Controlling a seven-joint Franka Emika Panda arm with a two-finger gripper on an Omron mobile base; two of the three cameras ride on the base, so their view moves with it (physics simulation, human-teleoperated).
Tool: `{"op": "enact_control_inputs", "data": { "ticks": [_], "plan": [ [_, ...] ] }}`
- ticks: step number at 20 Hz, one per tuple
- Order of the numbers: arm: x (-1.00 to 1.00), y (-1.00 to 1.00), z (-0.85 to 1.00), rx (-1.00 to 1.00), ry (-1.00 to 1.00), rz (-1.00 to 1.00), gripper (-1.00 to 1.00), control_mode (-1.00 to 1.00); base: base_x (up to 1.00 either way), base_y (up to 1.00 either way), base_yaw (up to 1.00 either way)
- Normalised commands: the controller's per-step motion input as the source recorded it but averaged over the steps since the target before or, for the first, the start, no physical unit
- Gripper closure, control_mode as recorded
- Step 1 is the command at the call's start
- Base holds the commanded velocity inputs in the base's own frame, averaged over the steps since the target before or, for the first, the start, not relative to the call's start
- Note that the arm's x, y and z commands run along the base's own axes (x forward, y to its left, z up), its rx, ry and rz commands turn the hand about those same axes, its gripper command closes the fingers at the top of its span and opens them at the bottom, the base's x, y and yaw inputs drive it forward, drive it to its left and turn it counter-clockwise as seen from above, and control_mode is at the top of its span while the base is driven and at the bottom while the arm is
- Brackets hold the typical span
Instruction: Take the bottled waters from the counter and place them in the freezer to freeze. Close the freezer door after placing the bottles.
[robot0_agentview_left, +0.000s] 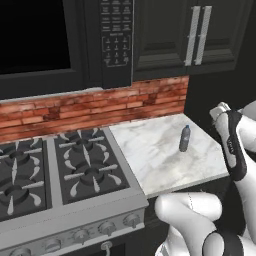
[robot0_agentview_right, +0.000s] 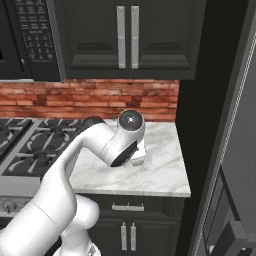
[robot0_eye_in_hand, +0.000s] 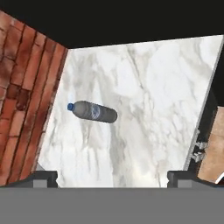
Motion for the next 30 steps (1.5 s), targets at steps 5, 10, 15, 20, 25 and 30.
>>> {"op": "enact_control_inputs", "data": {
  "ticks": [5, 10, 15, 20, 25, 30],
  "plan": [
    [0.38, -0.08, -0.02, 0.2, 0.26, -0.02, -1.0, -1.0, 0.0, 0.0, 0.0],
    [0.51, 0.0, -0.03, 0.16, 0.33, -0.04, -1.0, -1.0, 0.0, 0.0, 0.0],
    [0.17, 0.0, -0.19, 0.1, 0.15, 0.0, -1.0, -1.0, 0.0, 0.0, 0.0],
    [-0.46, 0.56, -0.2, -0.18, -0.01, 0.0, -1.0, -1.0, 0.0, 0.0, 0.0],
    [-0.4, 0.87, -0.11, -0.37, -0.14, 0.03, -1.0, -1.0, 0.0, 0.0, 0.0],
    [-0.03, 0.94, -0.31, -0.27, -0.01, 0.06, -1.0, -1.0, 0.0, 0.0, 0.0]
  ]
}}
